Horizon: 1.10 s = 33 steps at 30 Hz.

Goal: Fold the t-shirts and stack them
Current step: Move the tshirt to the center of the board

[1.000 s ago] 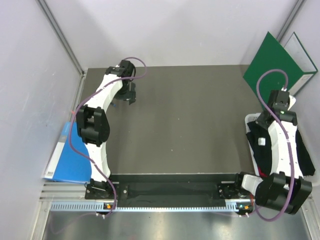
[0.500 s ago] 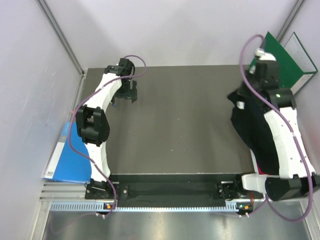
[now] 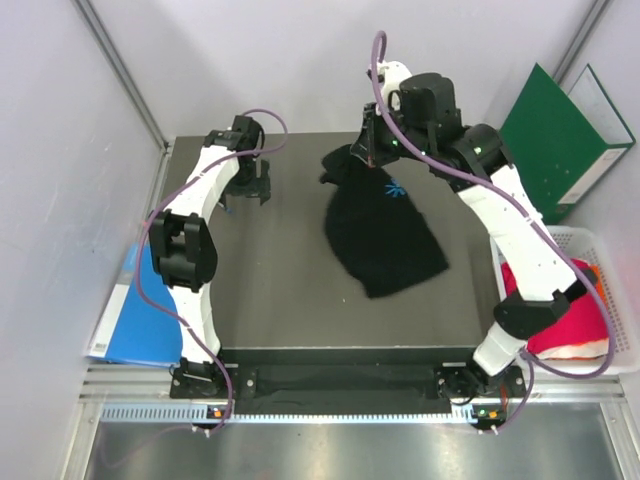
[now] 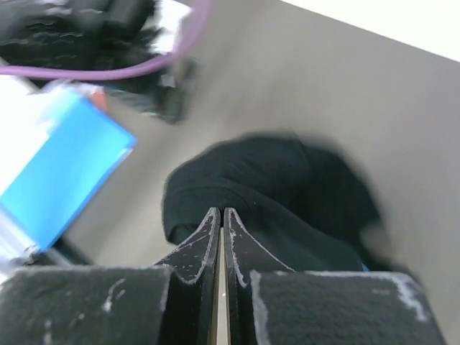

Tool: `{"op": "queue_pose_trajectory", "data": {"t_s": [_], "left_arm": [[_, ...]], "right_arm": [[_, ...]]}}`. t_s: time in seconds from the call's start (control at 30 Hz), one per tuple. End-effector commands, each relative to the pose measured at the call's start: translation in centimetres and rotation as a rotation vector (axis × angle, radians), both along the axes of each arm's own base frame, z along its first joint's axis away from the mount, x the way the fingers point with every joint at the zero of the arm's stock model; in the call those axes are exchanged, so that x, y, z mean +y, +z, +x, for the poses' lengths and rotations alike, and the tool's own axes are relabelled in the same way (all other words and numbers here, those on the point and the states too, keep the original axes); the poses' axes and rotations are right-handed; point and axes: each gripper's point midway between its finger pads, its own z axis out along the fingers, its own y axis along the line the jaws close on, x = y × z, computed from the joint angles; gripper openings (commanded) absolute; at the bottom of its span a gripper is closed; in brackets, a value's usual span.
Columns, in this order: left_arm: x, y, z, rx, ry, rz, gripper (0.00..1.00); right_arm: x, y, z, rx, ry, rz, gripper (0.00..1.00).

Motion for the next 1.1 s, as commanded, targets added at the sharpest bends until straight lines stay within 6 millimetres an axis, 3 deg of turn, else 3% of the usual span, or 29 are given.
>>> {"op": "queue_pose_trajectory", "data": {"t_s": [0.0, 0.07, 0.17, 0.2, 0.33, 0.4, 0.47, 0.57, 0.67, 0.7, 0.77, 0.8, 0.87, 0.9, 1.0, 1.07], "left_arm": [[0.2, 2.1, 0.3, -0.07, -0.002, -0.004, 0.98], [0.4, 2.4, 0.2, -0.079, -0.001, 0.001, 0.98], [0.5, 2.5, 0.2, -0.086, 0.002, 0.002, 0.98], [0.5, 2.5, 0.1, -0.085, 0.004, 0.003, 0.98], [0.1, 2.3, 0.0, -0.086, 0.005, -0.015, 0.99], [-0.2, 2.3, 0.0, -0.086, 0.006, -0.032, 0.98], [-0.7, 2.5, 0.0, -0.093, 0.003, -0.042, 0.98], [-1.1, 3.1, 0.1, -0.115, -0.006, -0.05, 0.98], [-1.2, 3.9, 0.2, -0.131, -0.006, -0.057, 0.99], [-1.2, 4.4, 0.4, -0.147, -0.001, -0.063, 0.98], [-1.4, 5.4, 0.4, -0.171, -0.003, -0.076, 0.98], [-1.4, 5.7, 0.6, -0.185, -0.001, -0.081, 0.99], [-1.6, 6.5, 0.5, -0.209, -0.003, -0.096, 0.98], [-1.6, 6.6, 0.4, -0.214, 0.002, -0.1, 0.98], [-1.5, 6.4, -0.1, -0.212, 0.015, -0.104, 0.98], [-1.4, 5.9, -0.6, -0.2, 0.027, -0.102, 0.98]], "right_arm": [[-0.1, 5.7, -2.7, -0.127, 0.048, 0.179, 0.0], [-1.8, 4.9, -3.1, -0.132, -0.006, 0.156, 0.0], [-6.4, 6.2, -3.4, -0.196, -0.15, 0.118, 0.0], [-9.5, 7.6, -3.8, -0.247, -0.251, 0.108, 0.0], [-17.7, 11.8, -5.5, -0.415, -0.515, 0.08, 0.0], [-20.2, 12.9, -6.1, -0.463, -0.592, 0.056, 0.0], [-20.8, 13.3, -6.2, -0.476, -0.599, 0.016, 0.0], [-18.6, 11.9, -4.7, -0.426, -0.518, -0.015, 0.0], [-13.6, 9.2, -2.5, -0.329, -0.334, 0.005, 0.0], [-10.4, 7.2, -1.5, -0.267, -0.219, 0.011, 0.0], [-6.9, 5.0, -0.8, -0.197, -0.095, 0.017, 0.0], [-3.3, 2.7, -0.5, -0.135, 0.013, 0.011, 0.0], [-0.1, 1.1, -0.5, -0.104, 0.111, -0.007, 0.0], [3.0, -1.2, -0.8, -0.054, 0.199, -0.027, 0.0], [8.7, -3.8, -2.6, 0.007, 0.373, -0.035, 0.02], [11.5, -5.3, -4.0, 0.067, 0.475, -0.019, 0.25]]}}
